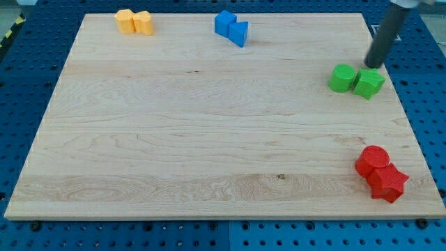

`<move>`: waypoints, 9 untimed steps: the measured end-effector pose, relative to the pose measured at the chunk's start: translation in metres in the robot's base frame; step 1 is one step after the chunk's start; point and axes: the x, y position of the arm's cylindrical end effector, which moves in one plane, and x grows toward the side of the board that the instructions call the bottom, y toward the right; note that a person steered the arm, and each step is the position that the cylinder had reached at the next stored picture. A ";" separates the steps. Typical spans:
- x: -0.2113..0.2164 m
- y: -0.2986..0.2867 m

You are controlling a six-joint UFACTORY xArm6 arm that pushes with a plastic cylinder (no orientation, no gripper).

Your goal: Push the green circle towards center left

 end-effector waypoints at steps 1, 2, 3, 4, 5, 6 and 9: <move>0.025 0.002; 0.026 0.001; 0.028 -0.011; 0.028 -0.015; 0.023 -0.020; 0.014 -0.024; 0.018 -0.019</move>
